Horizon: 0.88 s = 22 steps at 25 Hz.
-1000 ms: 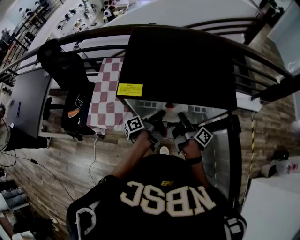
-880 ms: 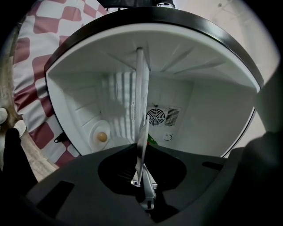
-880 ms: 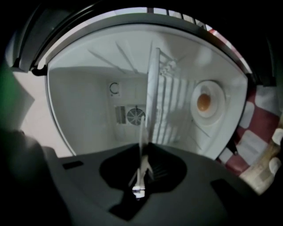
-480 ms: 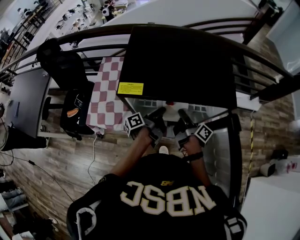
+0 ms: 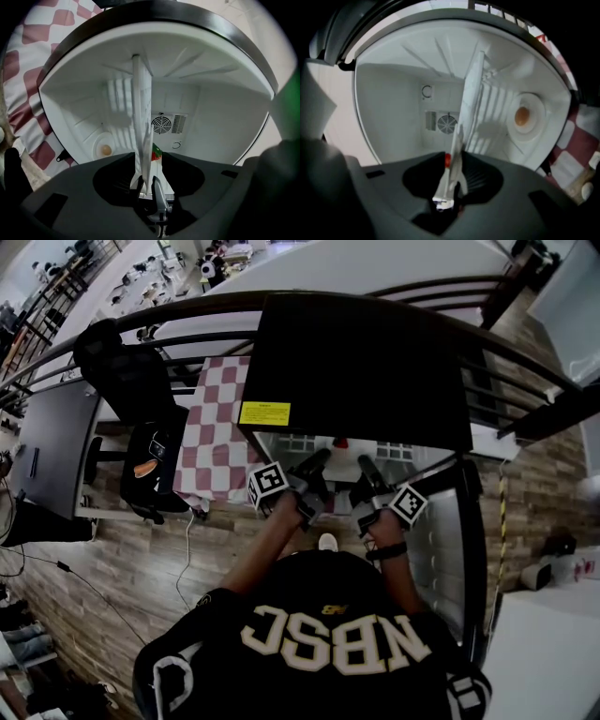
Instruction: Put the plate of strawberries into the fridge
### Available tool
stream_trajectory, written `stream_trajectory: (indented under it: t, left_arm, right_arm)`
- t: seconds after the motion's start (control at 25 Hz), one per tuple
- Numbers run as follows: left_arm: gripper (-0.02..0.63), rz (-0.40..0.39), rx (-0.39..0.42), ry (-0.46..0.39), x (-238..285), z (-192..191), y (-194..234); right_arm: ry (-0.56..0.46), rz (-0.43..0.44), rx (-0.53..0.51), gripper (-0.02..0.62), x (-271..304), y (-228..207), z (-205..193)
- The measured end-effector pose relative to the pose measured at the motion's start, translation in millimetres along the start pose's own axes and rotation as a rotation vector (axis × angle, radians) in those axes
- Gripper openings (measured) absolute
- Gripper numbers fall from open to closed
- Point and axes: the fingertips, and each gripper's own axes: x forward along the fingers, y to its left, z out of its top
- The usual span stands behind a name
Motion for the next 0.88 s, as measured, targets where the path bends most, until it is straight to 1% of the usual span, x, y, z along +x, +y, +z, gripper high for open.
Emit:
stream_trajectory:
  t: [0.12, 0.2, 0.28, 0.36, 0.44, 0.48, 0.56, 0.6, 0.64, 0.72, 0.88]
  left_arm:
    - [0.179, -0.022, 0.054, 0.002, -12.0, -0.9, -10.5]
    - [0.179, -0.03, 0.104, 0.01, -21.9, -2.8, -15.8]
    - [0.179, -0.021, 0.184, 0.027, -29.2, -4.4, -18.5]
    - [0.179, -0.006, 0.278, 0.047, -35.1, -8.6, -20.0]
    - [0.178, -0.013, 0.344, 0.073, -39.8, -16.3, -22.2]
    - [0.179, -0.029, 0.355, 0.087, -41.0, -21.4, -24.6]
    - [0.179, -0.057, 0.378, 0.103, -42.8, -30.6, -29.4]
    - [0.179, -0.061, 0.412, 0.105, -43.9, -33.9, -31.0]
    - [0.179, -0.055, 0.461, 0.106, -45.2, -36.5, -31.5]
    - [0.178, -0.017, 0.586, 0.103, -48.2, -38.1, -29.9]
    - [0.178, 0.086, 0.84, 0.078, -55.7, -35.4, -26.0]
  right_arm:
    - [-0.017, -0.033, -0.021, 0.118, -10.9, -1.5, -1.2]
    - [-0.025, -0.055, -0.047, 0.126, -21.6, -2.0, -2.8]
    - [-0.031, -0.071, -0.093, 0.129, -31.0, -0.5, -3.0]
    - [-0.025, -0.08, -0.162, 0.13, -38.3, 3.5, -5.3]
    - [-0.015, -0.071, -0.265, 0.13, -42.7, 10.5, -8.7]
    - [-0.011, -0.072, -0.324, 0.129, -44.6, 13.8, -9.5]
    - [-0.009, -0.098, -0.45, 0.129, -48.8, 18.2, -10.5]
    - [-0.008, -0.119, -0.521, 0.129, -51.2, 19.6, -10.9]
    - [-0.007, -0.141, -0.597, 0.13, -53.6, 20.5, -11.2]
    - [0.0, -0.18, -0.734, 0.129, -56.7, 22.9, -13.1]
    - [0.016, -0.223, -0.911, 0.129, -58.0, 29.1, -19.0]
